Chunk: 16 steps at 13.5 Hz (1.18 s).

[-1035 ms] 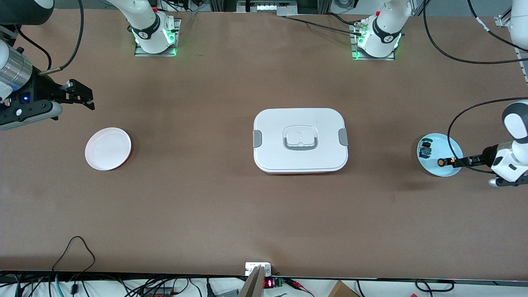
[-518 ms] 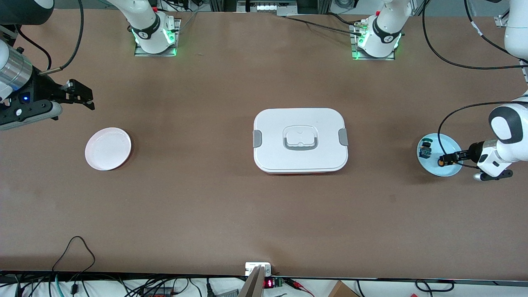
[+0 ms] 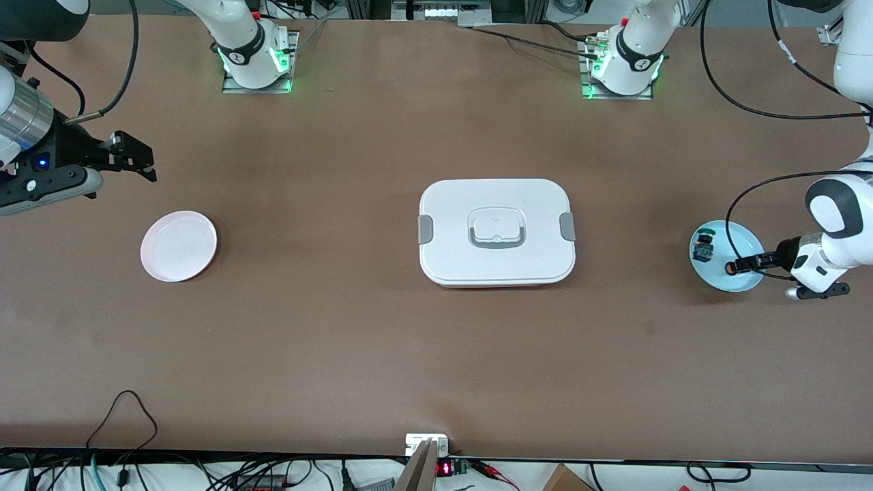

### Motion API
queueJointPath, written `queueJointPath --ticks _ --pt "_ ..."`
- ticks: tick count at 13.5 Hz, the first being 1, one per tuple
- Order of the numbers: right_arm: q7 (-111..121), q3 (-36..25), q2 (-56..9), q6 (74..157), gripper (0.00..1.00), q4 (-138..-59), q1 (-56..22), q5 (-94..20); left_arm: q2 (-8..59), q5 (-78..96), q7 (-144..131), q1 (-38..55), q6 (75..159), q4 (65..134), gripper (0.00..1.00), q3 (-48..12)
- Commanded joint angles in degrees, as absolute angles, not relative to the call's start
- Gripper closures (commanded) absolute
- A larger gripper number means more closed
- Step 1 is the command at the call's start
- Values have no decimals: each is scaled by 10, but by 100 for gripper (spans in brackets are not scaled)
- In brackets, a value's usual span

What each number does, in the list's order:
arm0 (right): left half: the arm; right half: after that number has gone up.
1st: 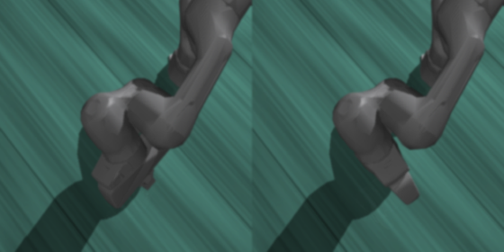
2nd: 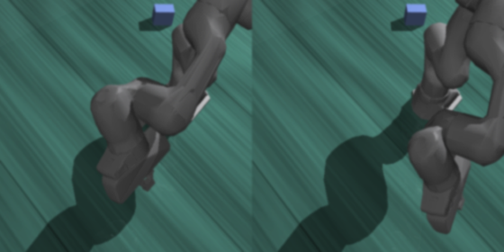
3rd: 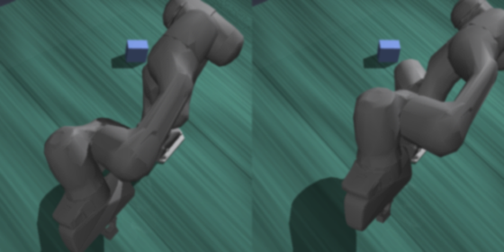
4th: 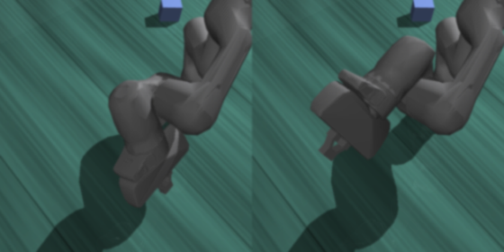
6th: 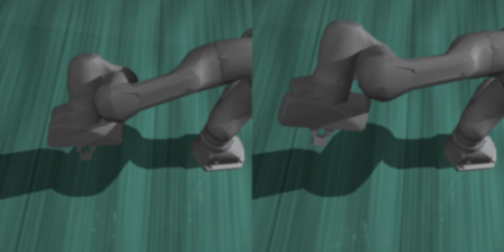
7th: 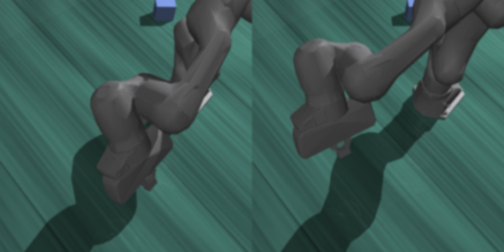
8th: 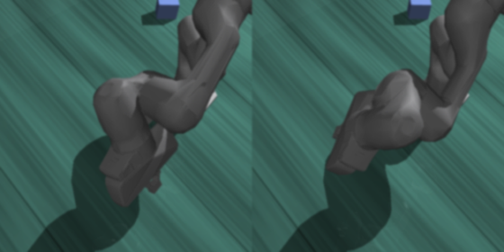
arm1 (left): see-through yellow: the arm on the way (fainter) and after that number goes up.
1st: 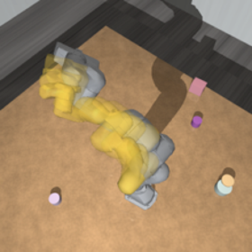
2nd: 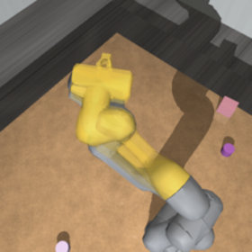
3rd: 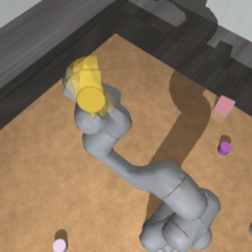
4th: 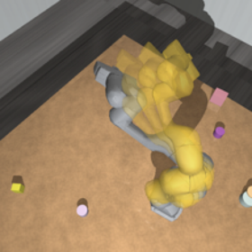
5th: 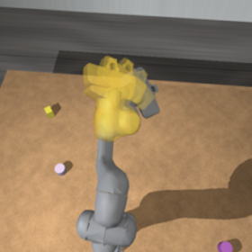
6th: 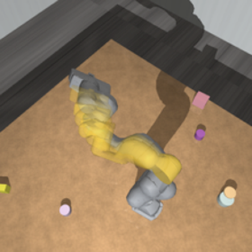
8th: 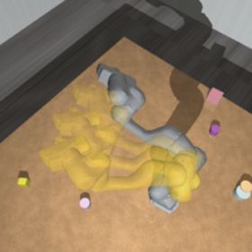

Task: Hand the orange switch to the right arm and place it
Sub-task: 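Close the left gripper on the orange switch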

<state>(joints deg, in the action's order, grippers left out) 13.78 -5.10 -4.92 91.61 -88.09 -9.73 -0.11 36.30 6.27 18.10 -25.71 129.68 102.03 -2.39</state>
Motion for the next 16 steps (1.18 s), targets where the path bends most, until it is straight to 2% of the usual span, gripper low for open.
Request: queueJointPath --ticks 1,9,13,16 --pt "144 -49 -43 918 0 -887 -93 -10 363 91 199 -265 1302 1020 0 -32" --pt "144 -49 -43 918 0 -887 -93 -10 363 97 198 -263 1300 1020 0 -32" --pt "144 -49 -43 918 0 -887 -93 -10 368 98 195 -258 1301 1019 10 -32" --pt "144 -49 -43 918 0 -887 -93 -10 377 116 200 -262 1302 1018 10 -32"
